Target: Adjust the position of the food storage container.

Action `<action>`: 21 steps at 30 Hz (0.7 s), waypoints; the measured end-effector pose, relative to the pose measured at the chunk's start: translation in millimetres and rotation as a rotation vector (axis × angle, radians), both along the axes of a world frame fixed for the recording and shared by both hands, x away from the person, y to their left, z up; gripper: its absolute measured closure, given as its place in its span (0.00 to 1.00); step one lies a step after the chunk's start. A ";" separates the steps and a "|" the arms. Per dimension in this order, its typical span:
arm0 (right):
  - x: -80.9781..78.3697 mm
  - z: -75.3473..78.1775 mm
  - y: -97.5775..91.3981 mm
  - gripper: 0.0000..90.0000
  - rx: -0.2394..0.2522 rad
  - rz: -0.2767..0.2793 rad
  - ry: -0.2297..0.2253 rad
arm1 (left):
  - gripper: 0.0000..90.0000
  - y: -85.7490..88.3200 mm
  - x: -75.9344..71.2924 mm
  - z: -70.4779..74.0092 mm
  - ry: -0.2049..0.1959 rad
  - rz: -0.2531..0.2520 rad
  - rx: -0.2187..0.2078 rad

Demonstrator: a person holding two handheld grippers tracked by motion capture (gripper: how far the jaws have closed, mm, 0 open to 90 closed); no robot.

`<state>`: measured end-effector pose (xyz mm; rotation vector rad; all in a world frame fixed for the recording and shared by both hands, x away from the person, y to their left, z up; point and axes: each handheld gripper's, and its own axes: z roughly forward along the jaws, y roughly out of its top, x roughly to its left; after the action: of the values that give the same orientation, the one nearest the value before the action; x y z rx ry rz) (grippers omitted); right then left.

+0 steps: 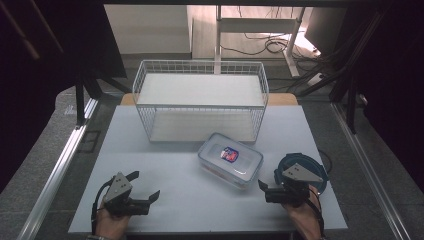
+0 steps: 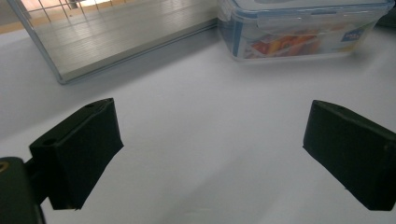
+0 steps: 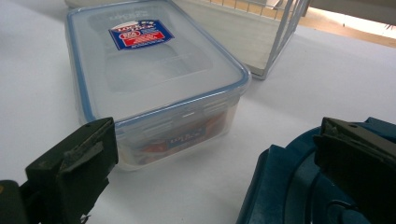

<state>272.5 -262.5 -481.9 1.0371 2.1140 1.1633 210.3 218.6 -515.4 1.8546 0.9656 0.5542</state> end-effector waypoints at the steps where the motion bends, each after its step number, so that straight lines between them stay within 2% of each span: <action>1: 0.0 0.0 0.0 0.00 0.001 -0.002 0.003 | 0.04 0.1 0.5 -0.3 0.001 -0.002 -0.004; 7: -1.7 -1.4 1.1 0.00 -0.013 -0.001 0.019 | 0.04 1.1 3.0 -1.2 0.012 -0.014 -0.025; 12: -3.1 -0.2 1.2 0.00 -0.017 0.003 0.027 | 0.04 -0.1 3.8 -2.1 0.012 -0.018 -0.017; 20: -1.8 1.0 -0.9 0.00 -0.016 -0.006 0.069 | 0.04 2.3 4.8 -3.2 0.021 -0.014 -0.042; 21: -1.4 0.8 -1.8 0.02 -0.021 -0.015 0.079 | 0.03 2.3 4.9 -3.3 0.020 -0.015 -0.040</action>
<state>271.2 -264.3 -481.1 1.1044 2.1702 1.1070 215.2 220.9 -518.7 1.8332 0.9681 0.5043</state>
